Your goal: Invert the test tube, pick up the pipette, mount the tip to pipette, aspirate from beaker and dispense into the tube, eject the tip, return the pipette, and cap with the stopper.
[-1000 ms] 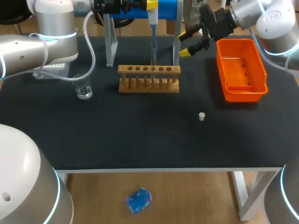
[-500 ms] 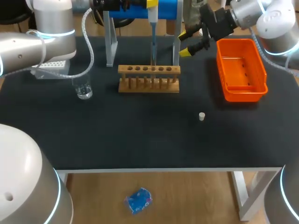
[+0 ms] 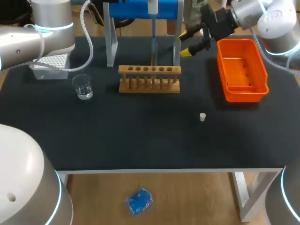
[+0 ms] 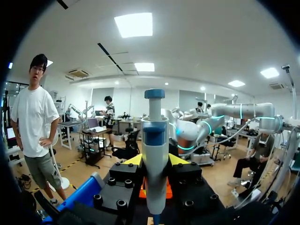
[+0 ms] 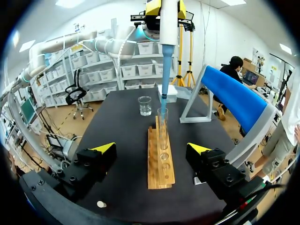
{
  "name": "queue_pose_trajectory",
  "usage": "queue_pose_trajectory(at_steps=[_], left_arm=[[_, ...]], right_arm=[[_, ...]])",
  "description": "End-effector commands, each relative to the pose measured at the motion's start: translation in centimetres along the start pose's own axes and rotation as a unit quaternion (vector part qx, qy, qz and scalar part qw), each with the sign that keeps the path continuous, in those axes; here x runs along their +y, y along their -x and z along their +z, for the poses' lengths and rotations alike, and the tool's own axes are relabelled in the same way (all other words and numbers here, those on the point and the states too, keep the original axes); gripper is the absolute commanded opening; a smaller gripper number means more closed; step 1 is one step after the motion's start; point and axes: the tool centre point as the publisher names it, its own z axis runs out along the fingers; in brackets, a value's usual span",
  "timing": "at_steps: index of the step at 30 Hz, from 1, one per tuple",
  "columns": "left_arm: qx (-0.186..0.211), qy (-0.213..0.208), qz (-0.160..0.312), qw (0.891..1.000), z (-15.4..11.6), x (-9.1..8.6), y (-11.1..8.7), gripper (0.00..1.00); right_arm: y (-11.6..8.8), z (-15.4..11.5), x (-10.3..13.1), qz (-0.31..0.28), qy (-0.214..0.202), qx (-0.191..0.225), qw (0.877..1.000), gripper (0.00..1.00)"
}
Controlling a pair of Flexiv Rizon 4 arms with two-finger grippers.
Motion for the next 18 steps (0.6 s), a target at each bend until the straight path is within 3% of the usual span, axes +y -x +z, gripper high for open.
queue_pose_trajectory(at_steps=[1,18], left_arm=[[0.002,0.006,0.001,1.000,-0.1,-1.1,0.3,0.00],[0.001,0.013,0.012,1.000,-0.5,-4.8,0.0,0.00]], right_arm=[[0.0,0.0,0.0,0.000,0.000,0.000,1.000,1.00],[0.0,0.0,0.0,0.000,0.000,0.000,1.000,1.00]])
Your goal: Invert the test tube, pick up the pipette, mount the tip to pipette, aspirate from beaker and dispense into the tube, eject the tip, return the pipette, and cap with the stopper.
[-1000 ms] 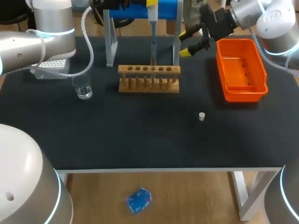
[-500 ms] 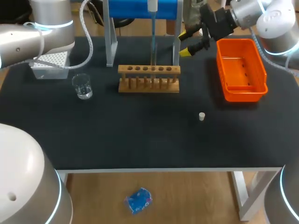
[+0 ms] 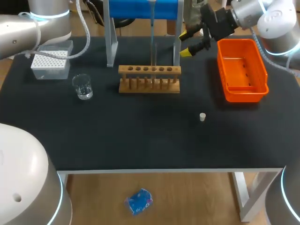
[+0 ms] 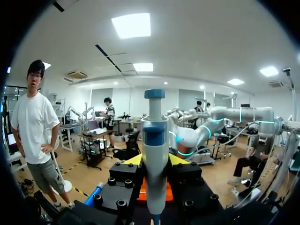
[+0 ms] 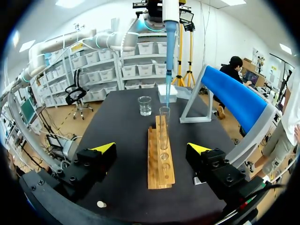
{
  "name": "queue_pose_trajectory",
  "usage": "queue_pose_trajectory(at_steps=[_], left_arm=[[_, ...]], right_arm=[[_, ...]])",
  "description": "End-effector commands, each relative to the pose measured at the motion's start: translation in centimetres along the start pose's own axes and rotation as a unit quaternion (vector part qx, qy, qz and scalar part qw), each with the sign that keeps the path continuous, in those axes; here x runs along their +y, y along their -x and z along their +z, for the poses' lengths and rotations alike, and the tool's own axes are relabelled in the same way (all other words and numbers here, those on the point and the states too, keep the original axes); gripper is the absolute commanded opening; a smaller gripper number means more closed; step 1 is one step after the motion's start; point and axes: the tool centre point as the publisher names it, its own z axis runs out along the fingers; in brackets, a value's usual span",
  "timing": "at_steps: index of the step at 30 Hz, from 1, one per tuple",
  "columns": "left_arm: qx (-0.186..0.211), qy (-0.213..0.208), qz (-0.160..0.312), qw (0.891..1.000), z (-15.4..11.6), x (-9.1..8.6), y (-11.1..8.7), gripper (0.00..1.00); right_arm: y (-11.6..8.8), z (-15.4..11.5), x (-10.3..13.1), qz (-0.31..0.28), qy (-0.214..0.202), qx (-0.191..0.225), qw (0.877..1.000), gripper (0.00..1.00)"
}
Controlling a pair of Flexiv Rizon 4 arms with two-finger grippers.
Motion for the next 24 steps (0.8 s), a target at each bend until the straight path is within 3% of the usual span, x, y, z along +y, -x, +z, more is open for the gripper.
queue_pose_trajectory(at_steps=[1,16,24], left_arm=[[0.001,0.006,0.004,1.000,0.1,-1.1,-0.2,0.00],[0.001,0.004,0.022,1.000,0.4,-3.6,-0.8,0.00],[0.000,0.026,0.037,0.999,1.0,-4.8,-3.2,0.00]], right_arm=[[0.0,0.0,0.0,0.000,0.000,0.000,1.000,1.00],[0.0,0.0,0.0,0.000,0.000,0.000,1.000,1.00],[-0.2,-0.4,0.1,-0.006,0.007,-0.001,1.000,1.00]])
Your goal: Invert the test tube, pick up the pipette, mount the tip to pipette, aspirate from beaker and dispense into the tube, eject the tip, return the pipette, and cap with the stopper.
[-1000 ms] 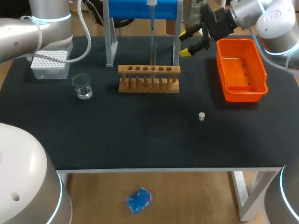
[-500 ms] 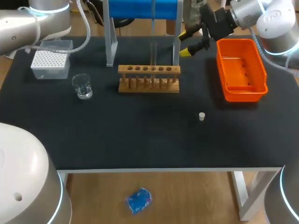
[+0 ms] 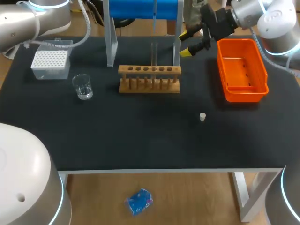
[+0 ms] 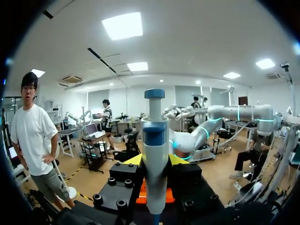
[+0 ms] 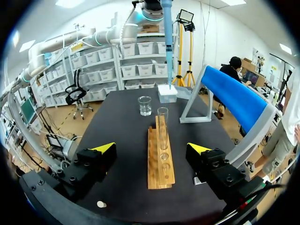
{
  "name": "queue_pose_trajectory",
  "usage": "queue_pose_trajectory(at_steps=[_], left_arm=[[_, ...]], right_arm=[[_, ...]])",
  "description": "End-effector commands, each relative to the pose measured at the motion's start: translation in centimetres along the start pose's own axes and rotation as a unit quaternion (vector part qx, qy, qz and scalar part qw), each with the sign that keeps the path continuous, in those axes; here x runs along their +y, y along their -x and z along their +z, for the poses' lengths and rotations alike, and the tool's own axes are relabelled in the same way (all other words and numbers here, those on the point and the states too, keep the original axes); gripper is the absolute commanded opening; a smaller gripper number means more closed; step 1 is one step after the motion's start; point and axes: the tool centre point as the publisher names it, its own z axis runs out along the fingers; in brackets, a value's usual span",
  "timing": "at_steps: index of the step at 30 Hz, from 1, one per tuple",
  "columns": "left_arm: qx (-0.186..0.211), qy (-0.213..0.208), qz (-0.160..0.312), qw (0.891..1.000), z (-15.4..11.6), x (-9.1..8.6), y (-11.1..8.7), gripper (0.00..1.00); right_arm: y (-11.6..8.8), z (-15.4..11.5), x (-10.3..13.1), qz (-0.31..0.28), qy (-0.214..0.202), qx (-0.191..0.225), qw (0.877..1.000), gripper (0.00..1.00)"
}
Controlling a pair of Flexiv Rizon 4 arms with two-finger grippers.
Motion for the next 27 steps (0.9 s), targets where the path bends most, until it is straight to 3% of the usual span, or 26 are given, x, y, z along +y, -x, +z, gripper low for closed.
queue_pose_trajectory(at_steps=[1,10,19,27], left_arm=[[-0.011,0.010,0.001,1.000,0.0,-1.3,-2.0,0.00],[-0.022,0.011,0.017,1.000,0.8,-1.8,-7.2,0.00],[-0.019,0.012,0.037,0.999,2.0,-0.7,-12.4,0.00],[-0.018,0.011,0.043,0.999,2.8,1.4,-15.4,0.00]], right_arm=[[-0.5,-0.9,0.4,-0.013,0.010,-0.004,1.000,1.00],[-4.4,-3.9,1.9,-0.050,0.056,-0.024,0.997,1.00],[-9.5,-4.9,2.4,-0.051,0.149,-0.015,0.987,1.00],[-13.3,-4.7,2.5,-0.059,0.188,0.004,0.980,1.00]])
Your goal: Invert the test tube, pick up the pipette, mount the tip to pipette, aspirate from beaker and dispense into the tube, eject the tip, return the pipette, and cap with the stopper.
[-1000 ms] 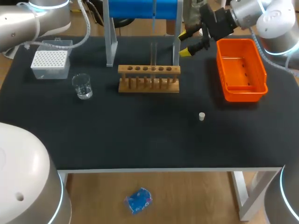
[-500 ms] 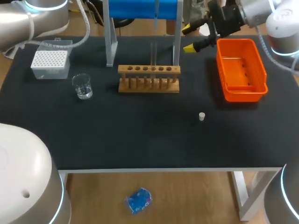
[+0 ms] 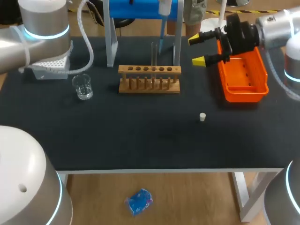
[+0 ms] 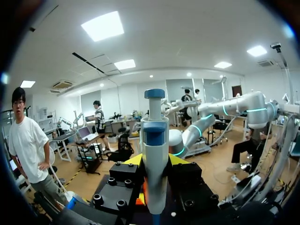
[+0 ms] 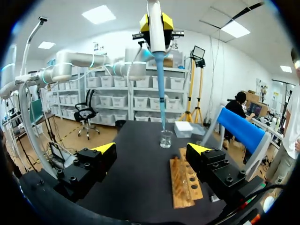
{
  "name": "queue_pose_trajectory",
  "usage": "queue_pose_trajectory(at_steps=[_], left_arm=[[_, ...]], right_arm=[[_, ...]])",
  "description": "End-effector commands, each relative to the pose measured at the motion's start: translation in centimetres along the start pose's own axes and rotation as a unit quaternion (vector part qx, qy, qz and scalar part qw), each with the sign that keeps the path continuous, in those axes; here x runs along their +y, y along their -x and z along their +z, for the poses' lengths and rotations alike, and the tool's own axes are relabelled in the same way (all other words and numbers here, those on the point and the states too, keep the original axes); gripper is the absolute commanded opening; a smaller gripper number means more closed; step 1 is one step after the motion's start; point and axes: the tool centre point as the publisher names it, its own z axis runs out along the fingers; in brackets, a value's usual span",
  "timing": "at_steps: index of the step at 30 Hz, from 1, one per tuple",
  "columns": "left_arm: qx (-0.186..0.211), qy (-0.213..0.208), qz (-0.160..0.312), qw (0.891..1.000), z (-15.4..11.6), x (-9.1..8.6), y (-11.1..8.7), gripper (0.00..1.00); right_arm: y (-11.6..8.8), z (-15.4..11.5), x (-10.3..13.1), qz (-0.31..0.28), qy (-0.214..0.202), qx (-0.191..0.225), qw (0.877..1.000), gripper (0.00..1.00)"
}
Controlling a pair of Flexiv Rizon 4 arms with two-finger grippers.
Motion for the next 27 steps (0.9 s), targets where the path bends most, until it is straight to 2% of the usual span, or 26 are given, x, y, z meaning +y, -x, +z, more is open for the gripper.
queue_pose_trajectory(at_steps=[1,8,11,27], left_arm=[[-0.037,-0.006,-0.003,0.999,0.2,1.4,-2.3,0.00],[-0.039,-0.022,-0.021,0.999,1.1,3.6,-4.8,0.00],[-0.038,-0.021,-0.034,0.998,1.3,4.4,-5.5,0.00],[-0.038,-0.021,-0.034,0.998,1.3,4.4,-5.5,0.00]], right_arm=[[-2.9,-0.2,-0.2,-0.003,0.021,-0.015,1.000,1.00],[-5.3,-0.4,-0.4,-0.017,0.044,0.004,0.999,1.00],[-5.3,-0.4,-0.4,-0.017,0.044,0.004,0.999,1.00],[-5.3,-0.4,-0.4,-0.017,0.044,0.004,0.999,1.00]])
